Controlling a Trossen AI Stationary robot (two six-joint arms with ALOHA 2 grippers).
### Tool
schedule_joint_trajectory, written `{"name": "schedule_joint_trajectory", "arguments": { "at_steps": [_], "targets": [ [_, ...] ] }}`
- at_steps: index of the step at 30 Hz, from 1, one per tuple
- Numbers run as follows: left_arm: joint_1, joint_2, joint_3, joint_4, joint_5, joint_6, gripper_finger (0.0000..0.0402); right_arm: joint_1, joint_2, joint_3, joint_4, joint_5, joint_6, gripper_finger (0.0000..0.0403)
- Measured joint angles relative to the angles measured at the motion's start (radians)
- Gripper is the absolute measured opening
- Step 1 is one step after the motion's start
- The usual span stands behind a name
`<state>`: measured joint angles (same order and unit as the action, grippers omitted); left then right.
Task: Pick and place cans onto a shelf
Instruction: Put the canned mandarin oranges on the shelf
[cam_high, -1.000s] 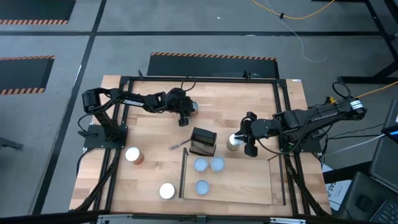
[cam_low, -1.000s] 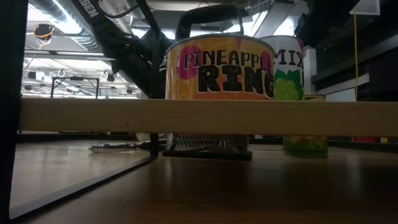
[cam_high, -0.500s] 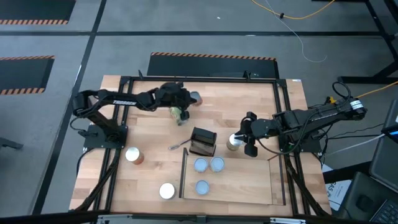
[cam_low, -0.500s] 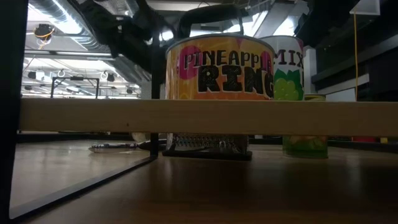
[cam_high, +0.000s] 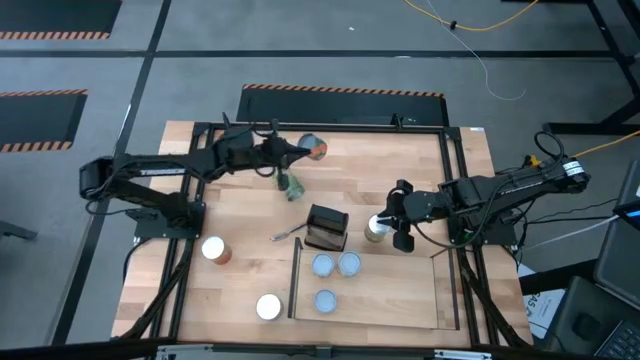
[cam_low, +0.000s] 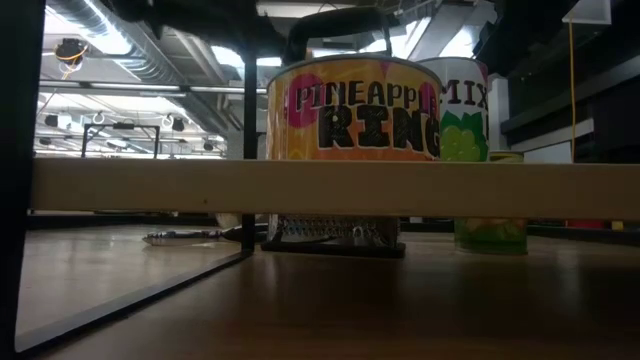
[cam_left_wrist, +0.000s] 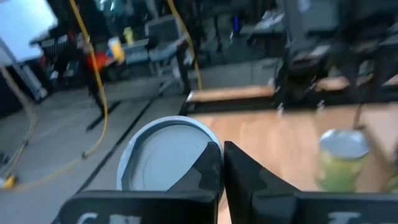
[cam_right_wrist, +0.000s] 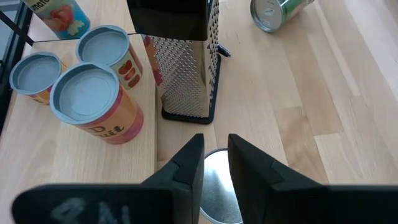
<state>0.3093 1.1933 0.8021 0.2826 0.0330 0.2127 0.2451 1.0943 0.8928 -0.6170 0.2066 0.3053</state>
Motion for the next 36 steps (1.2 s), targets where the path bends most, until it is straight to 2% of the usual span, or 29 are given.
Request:
{"name": "schedule_joint_trajectory", "arguments": {
  "at_steps": [6, 14, 20, 27, 36],
  "targets": [
    [-0.118, -0.076, 0.000, 0.003, 0.011, 0.000, 0.0000, 0.000, 0.000, 0.000, 0.000, 0.000, 0.000, 0.0077],
    [-0.331, -0.083, 0.000, 0.087, 0.002, -0.003, 0.0000, 0.000, 0.000, 0.002, -0.003, -0.028, 0.000, 0.0077],
    [-0.502, -0.079, 0.023, 0.121, -0.104, -0.021, 0.0000, 0.001, 0.000, 0.030, -0.009, -0.106, -0.002, 0.0077],
    [-0.639, 0.057, 0.202, 0.070, -0.154, -0.020, 0.0000, 0.000, 0.000, 0.062, -0.041, -0.150, -0.053, 0.0077],
    [-0.718, 0.373, 0.542, -0.142, -0.155, -0.022, 0.0000, 0.009, -0.034, 0.163, -0.271, -0.157, -0.079, 0.0077]
  ]
}}
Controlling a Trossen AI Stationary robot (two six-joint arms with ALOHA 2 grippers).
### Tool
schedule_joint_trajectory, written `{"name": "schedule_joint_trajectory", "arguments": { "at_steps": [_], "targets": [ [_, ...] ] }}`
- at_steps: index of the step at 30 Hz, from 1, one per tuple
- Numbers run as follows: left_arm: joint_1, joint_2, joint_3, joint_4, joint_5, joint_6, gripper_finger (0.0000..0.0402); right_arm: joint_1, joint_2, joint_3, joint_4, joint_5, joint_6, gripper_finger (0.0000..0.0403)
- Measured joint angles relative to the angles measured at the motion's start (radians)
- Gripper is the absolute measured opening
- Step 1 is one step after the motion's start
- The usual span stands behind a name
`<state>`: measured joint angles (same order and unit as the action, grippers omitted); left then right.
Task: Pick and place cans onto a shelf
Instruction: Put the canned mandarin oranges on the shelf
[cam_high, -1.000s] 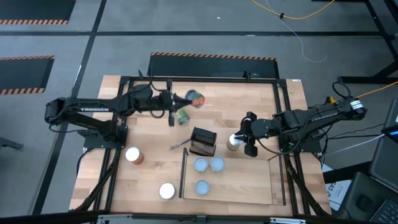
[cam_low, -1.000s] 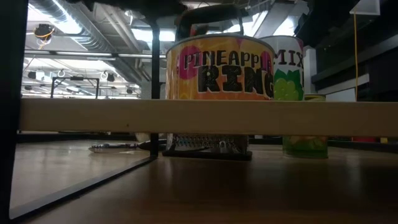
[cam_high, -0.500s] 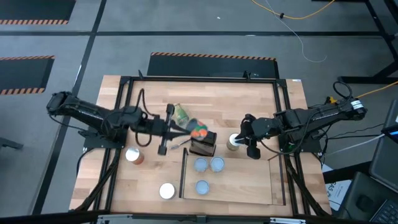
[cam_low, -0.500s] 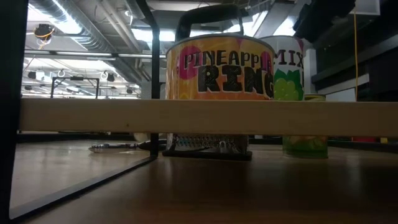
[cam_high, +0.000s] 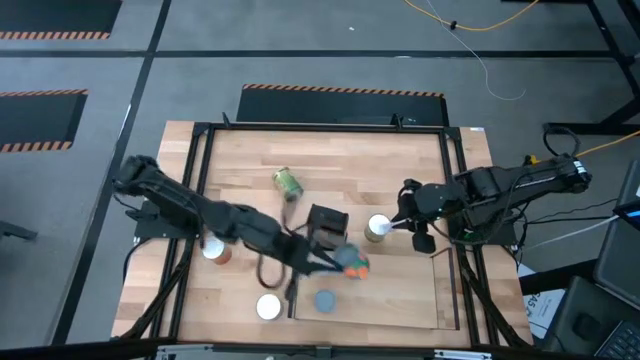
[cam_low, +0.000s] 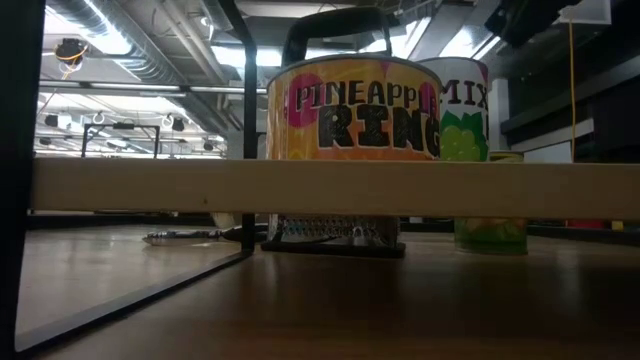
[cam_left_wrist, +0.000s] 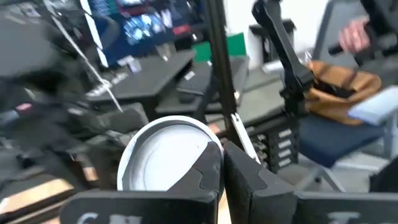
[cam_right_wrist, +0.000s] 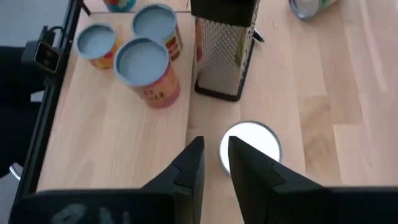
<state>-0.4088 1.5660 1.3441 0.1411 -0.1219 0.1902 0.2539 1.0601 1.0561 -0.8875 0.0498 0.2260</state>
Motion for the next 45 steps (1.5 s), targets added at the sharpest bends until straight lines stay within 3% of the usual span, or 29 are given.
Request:
{"name": "schedule_joint_trajectory", "arguments": {
  "at_steps": [8, 16, 29, 45],
  "targets": [
    [-0.048, 0.269, 0.210, -0.102, 0.000, -0.013, 0.0000, 0.000, -0.056, 0.005, -0.041, 0.000, 0.002, 0.0077],
    [-0.071, 0.438, 0.256, -0.144, 0.000, -0.100, 0.0001, 0.000, -0.052, 0.005, -0.040, 0.000, 0.006, 0.0077],
    [-0.075, 0.479, 0.258, -0.287, -0.020, -0.103, 0.0007, 0.000, -0.052, 0.003, -0.020, 0.000, 0.007, 0.0077],
    [-0.077, 0.504, 0.256, -0.290, -0.021, -0.103, 0.0009, 0.000, -0.052, 0.003, 0.044, 0.001, 0.003, 0.0077]
  ]
}}
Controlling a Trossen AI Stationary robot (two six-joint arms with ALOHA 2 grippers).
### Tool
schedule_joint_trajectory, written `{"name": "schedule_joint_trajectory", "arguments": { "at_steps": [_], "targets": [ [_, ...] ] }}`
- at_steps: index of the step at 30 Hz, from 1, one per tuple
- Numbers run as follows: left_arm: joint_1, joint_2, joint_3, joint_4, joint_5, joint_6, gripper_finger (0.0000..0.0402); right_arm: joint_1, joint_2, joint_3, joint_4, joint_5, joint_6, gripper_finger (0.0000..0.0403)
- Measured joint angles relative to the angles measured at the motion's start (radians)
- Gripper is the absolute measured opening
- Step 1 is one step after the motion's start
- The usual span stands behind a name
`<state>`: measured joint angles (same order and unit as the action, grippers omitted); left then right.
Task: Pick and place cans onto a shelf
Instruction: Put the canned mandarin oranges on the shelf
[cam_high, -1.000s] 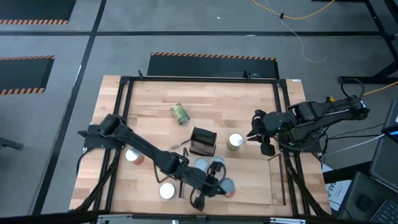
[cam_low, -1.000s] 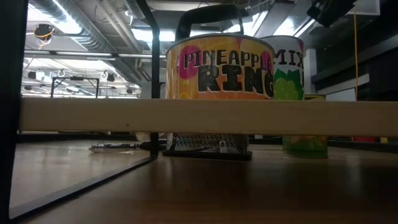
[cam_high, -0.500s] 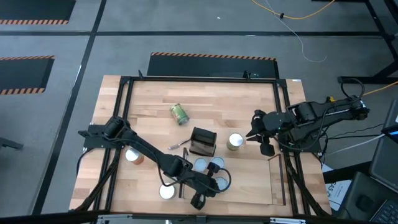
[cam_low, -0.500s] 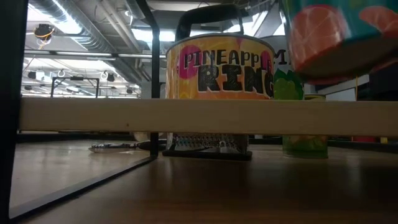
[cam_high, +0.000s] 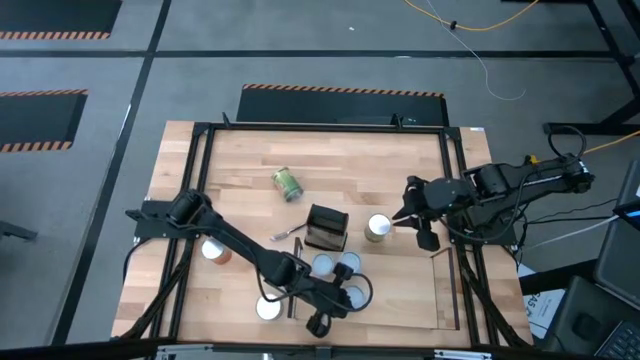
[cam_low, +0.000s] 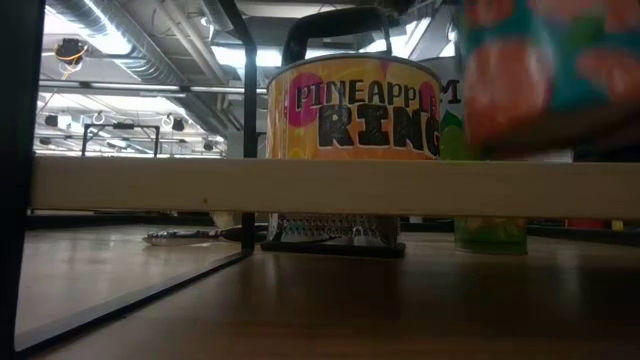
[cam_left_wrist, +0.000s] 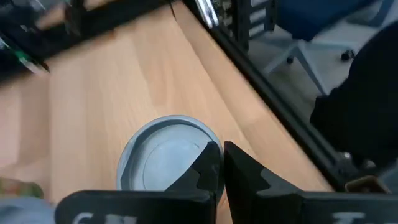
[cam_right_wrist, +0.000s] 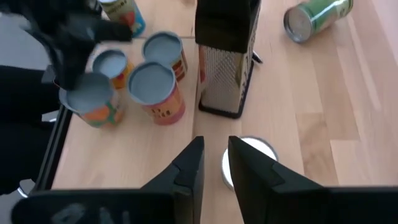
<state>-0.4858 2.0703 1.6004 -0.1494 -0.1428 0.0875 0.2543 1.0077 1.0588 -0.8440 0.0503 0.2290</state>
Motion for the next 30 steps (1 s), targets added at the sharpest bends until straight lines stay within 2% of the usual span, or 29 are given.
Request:
{"name": "schedule_joint_trajectory", "arguments": {
  "at_steps": [16, 26, 30],
  "targets": [
    [0.000, 0.023, 0.000, 0.009, -0.002, -0.001, 0.0014, 0.000, 0.001, -0.001, 0.033, -0.001, 0.032, 0.0077],
    [0.000, 0.023, 0.000, 0.010, -0.002, -0.001, 0.0079, 0.007, 0.043, -0.002, 0.049, -0.063, 0.053, 0.0077],
    [-0.002, 0.018, 0.000, 0.008, -0.002, -0.001, 0.0084, 0.044, 0.085, -0.002, 0.102, -0.079, 0.052, 0.0077]
  ]
}}
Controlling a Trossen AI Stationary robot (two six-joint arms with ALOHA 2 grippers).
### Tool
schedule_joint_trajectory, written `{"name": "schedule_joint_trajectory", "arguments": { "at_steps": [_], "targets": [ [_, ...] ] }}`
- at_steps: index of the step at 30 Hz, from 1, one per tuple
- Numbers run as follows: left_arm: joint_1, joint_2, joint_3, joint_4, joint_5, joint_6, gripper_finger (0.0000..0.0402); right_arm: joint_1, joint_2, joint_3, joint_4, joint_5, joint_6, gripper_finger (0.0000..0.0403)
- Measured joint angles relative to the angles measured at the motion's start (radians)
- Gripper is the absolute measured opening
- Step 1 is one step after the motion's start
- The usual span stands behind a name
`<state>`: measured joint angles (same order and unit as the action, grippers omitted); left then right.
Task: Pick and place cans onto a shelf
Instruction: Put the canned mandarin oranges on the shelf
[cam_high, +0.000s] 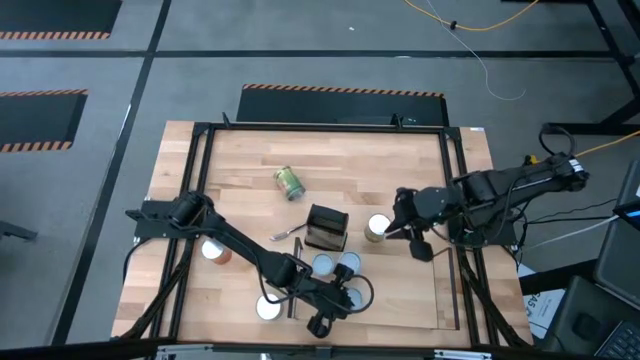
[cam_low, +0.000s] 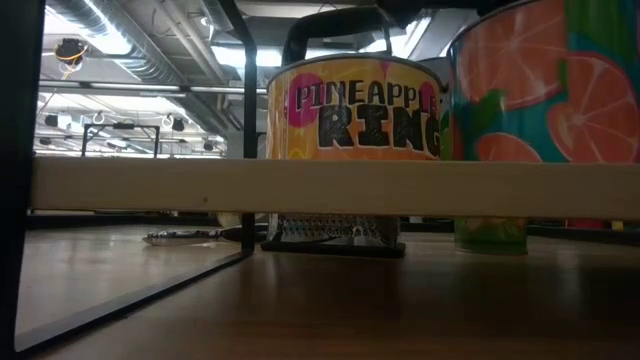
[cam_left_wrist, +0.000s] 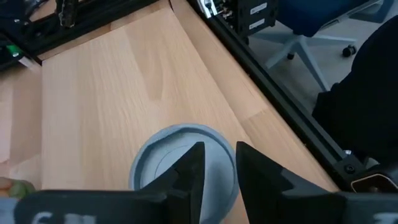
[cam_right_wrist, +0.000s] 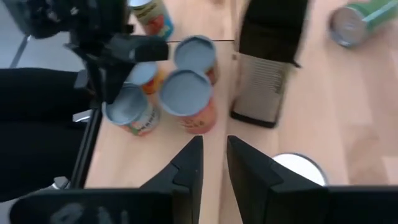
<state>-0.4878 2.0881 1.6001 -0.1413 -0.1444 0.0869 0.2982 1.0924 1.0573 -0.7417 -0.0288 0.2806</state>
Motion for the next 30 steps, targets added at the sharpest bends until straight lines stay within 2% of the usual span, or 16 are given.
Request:
{"name": "schedule_joint_trajectory", "arguments": {
  "at_steps": [5, 11, 16, 23, 30],
  "targets": [
    [-0.007, -0.038, 0.000, -0.003, -0.007, 0.001, 0.0082, 0.078, 0.070, 0.000, 0.091, -0.001, -0.005, 0.0077],
    [-0.030, -0.095, 0.000, -0.020, -0.039, 0.002, 0.0082, 0.178, 0.182, 0.000, 0.212, -0.001, -0.086, 0.0077],
    [-0.057, -0.165, 0.000, -0.127, -0.114, 0.002, 0.0081, 0.238, 0.285, 0.000, 0.335, -0.001, -0.174, 0.0077],
    [-0.108, -0.270, 0.001, -0.218, -0.246, -0.006, 0.0079, 0.276, 0.403, 0.000, 0.449, -0.002, -0.340, 0.0077],
    [-0.156, -0.317, 0.000, -0.245, -0.324, -0.007, 0.0080, 0.279, 0.474, 0.000, 0.455, -0.014, -0.372, 0.0077]
  ]
}}
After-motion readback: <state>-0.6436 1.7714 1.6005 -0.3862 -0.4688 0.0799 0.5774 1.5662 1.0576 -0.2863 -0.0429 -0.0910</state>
